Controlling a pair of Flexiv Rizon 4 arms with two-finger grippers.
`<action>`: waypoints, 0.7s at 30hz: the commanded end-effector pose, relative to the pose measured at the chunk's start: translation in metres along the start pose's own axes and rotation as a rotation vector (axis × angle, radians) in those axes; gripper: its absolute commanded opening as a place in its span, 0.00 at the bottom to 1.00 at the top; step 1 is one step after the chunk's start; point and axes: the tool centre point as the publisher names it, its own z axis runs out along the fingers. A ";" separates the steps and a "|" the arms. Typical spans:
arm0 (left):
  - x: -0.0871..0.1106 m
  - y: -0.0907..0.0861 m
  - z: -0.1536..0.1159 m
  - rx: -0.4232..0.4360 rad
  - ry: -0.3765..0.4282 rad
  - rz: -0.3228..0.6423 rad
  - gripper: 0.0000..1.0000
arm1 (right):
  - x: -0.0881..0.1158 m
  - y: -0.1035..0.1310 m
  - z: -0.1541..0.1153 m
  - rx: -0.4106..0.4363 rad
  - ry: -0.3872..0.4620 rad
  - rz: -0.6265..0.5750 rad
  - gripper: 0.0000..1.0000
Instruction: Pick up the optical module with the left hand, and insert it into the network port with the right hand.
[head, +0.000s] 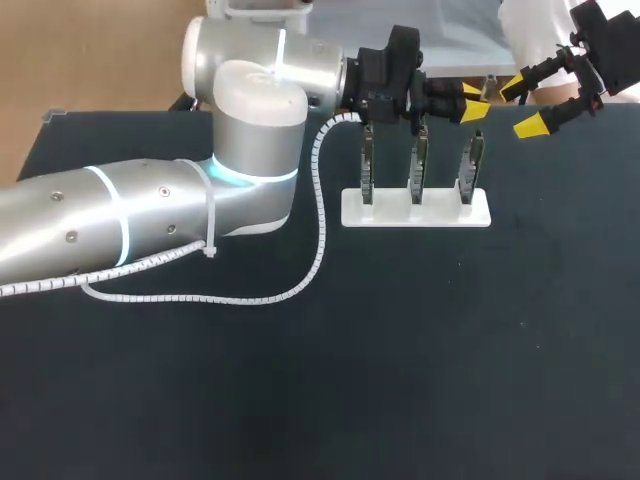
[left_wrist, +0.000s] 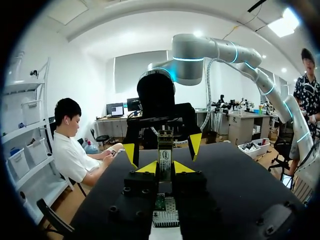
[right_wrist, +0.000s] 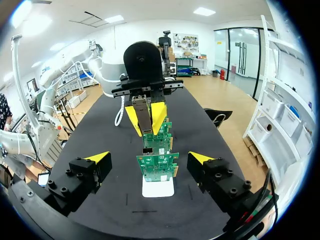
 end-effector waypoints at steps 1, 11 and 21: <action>0.000 -0.001 0.000 0.004 0.008 -0.006 0.00 | 0.000 0.002 0.000 0.005 0.000 -0.001 1.00; 0.004 -0.003 -0.001 0.008 0.024 -0.021 0.00 | 0.000 0.002 0.000 0.005 0.000 -0.001 1.00; 0.008 0.000 0.001 0.014 0.027 -0.032 0.00 | 0.000 0.002 0.000 0.005 0.000 -0.001 1.00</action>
